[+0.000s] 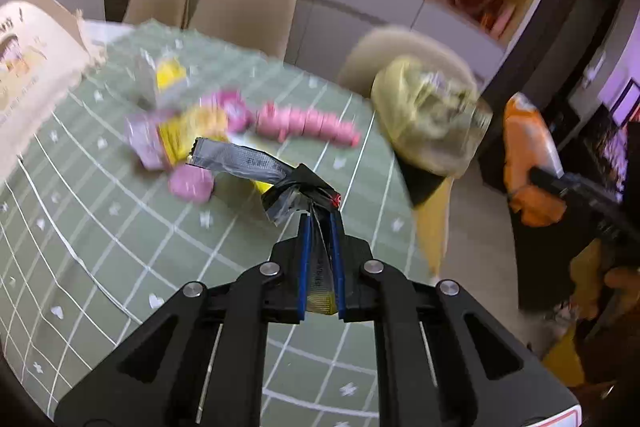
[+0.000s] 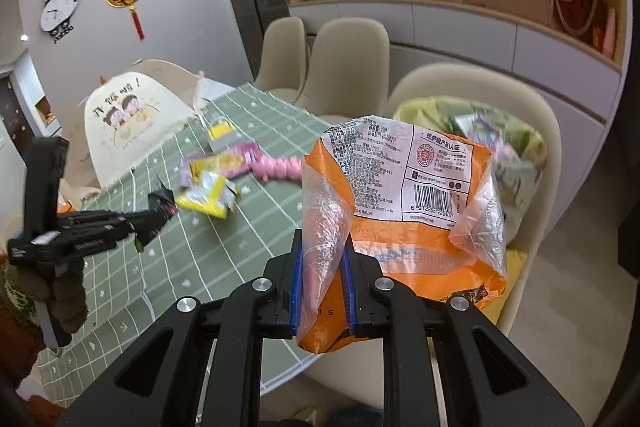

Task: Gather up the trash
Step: 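Carry both items to the yellow bag and open both grippers over it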

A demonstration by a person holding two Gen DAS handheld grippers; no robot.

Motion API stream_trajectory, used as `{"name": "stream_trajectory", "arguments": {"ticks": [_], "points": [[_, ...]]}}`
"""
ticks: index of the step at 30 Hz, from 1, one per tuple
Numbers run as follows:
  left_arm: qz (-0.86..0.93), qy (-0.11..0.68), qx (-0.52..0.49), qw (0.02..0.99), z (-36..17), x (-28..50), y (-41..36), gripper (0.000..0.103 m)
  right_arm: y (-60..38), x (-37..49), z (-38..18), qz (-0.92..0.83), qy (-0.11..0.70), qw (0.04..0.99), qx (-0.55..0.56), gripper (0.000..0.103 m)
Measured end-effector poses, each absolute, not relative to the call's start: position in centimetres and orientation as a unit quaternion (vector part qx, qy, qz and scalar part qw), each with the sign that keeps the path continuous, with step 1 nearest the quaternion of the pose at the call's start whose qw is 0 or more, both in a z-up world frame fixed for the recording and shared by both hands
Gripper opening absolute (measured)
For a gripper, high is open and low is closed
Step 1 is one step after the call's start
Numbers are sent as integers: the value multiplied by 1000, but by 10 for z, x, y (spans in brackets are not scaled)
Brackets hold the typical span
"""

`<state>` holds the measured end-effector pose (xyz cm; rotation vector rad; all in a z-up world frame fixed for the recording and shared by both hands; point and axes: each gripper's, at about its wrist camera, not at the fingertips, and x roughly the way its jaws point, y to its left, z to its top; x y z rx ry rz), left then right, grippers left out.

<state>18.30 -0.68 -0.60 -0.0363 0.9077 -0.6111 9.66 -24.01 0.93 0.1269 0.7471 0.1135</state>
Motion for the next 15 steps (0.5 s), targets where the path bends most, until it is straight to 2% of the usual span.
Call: {"name": "stream_trajectory", "arguments": {"ticks": [7, 15], "points": [[-283, 390, -32, 876, 41, 185, -20, 9, -237, 107, 39, 74, 338, 938, 11, 17], [-300, 360, -19, 883, 73, 200, -67, 10, -278, 122, 63, 62, 313, 948, -4, 17]]}}
